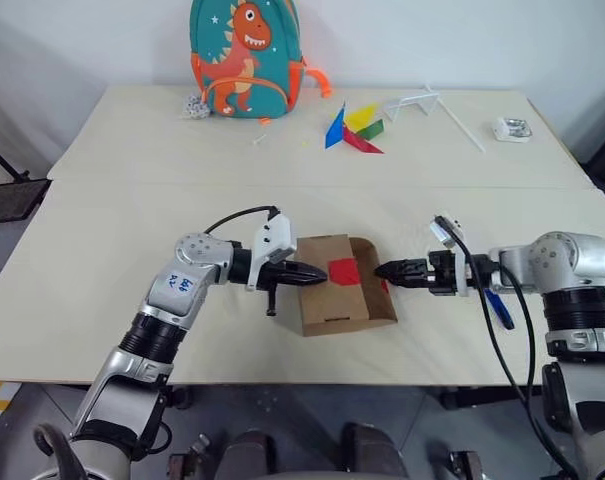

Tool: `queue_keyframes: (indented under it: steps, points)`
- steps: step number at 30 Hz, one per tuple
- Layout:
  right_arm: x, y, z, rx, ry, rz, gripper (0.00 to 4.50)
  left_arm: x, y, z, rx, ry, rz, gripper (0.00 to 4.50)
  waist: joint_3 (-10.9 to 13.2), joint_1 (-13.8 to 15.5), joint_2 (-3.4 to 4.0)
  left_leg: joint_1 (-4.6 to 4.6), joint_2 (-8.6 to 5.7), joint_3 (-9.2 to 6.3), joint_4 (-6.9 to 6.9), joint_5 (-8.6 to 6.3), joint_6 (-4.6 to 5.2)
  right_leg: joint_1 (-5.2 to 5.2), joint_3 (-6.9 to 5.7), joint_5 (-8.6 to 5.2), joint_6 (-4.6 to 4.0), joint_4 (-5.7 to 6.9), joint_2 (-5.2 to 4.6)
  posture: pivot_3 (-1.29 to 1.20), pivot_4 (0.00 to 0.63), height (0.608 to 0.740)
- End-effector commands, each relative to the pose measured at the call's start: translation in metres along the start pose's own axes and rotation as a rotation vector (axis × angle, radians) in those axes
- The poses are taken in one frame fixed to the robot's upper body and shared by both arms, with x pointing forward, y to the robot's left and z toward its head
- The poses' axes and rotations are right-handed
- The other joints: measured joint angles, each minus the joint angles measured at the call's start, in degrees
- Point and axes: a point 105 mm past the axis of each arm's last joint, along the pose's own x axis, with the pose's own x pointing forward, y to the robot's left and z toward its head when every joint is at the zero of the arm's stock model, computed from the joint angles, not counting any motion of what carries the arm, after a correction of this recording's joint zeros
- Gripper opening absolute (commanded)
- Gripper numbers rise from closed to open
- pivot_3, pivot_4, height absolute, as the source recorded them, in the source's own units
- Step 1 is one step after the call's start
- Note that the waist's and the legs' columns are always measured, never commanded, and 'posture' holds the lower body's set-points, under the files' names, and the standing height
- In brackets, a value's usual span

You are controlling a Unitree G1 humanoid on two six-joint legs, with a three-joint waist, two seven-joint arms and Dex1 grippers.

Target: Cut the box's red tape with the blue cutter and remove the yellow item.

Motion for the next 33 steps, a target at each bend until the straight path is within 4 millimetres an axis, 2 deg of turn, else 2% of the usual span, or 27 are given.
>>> queue_keyframes:
  steps: [1,7,10,12,17,28,31,33]
  points:
    - [0.013,0.006,-0.008,0.050,0.035,0.079,4.34,-0.001,0.003,-0.003,0.000,0.028,0.022,0.00,0.00,0.01,0.00,0.00,0.00,0.00,0.00,0.00,0.00,0.00,0.00,0.00,0.00,0.00,0.00,0.00,0.150,0.740]
    - [0.012,-0.010,-0.009,0.099,0.008,0.047,4.34,-0.003,0.003,-0.002,0.001,0.031,0.029,0.00,0.00,0.05,0.00,0.00,0.00,0.00,0.00,0.00,0.00,0.00,0.00,0.00,0.00,0.02,0.00,0.00,0.150,0.740]
    - [0.007,-0.019,-0.008,0.137,-0.028,0.034,3.73,-0.004,0.003,-0.003,0.002,0.037,0.031,0.00,0.00,0.09,0.00,0.03,0.00,0.00,0.00,0.00,-0.01,0.01,0.00,0.00,0.00,0.04,0.00,0.00,0.150,0.740]
    - [0.005,-0.022,-0.008,0.150,-0.036,0.027,3.07,-0.004,0.002,-0.003,0.002,0.038,0.032,0.00,0.00,0.16,0.00,0.02,0.00,0.00,0.00,0.01,-0.01,0.01,0.00,0.00,-0.01,0.04,0.00,0.00,0.150,0.740]
    - [0.004,-0.030,-0.015,0.151,-0.018,-0.012,3.07,-0.004,0.001,-0.003,-0.001,0.039,0.029,0.00,0.00,0.18,0.00,0.02,0.00,0.00,0.01,0.01,-0.01,0.02,0.01,0.00,-0.01,0.04,0.00,0.00,0.150,0.740]
    - [0.027,-0.022,-0.024,0.120,0.068,-0.013,3.07,-0.002,0.001,-0.003,-0.004,0.040,0.023,0.00,-0.02,-0.27,-0.01,0.06,0.02,0.01,0.04,0.01,-0.02,0.03,0.01,0.01,-0.01,0.10,0.00,0.00,0.150,0.740]
    - [0.028,-0.026,-0.027,0.116,0.074,-0.043,2.49,-0.001,0.001,-0.002,-0.005,0.039,0.023,0.00,-0.03,-0.53,-0.03,0.08,0.03,0.00,0.04,0.01,-0.02,0.03,0.01,0.01,-0.02,0.16,0.00,0.00,0.150,0.740]
    - [0.028,-0.025,-0.027,0.115,0.074,-0.042,1.81,-0.001,0.001,-0.003,-0.006,0.039,0.025,0.00,-0.03,-0.57,-0.03,0.08,0.02,0.00,0.04,0.01,-0.03,0.02,0.01,0.01,-0.02,0.16,0.00,0.00,0.150,0.740]
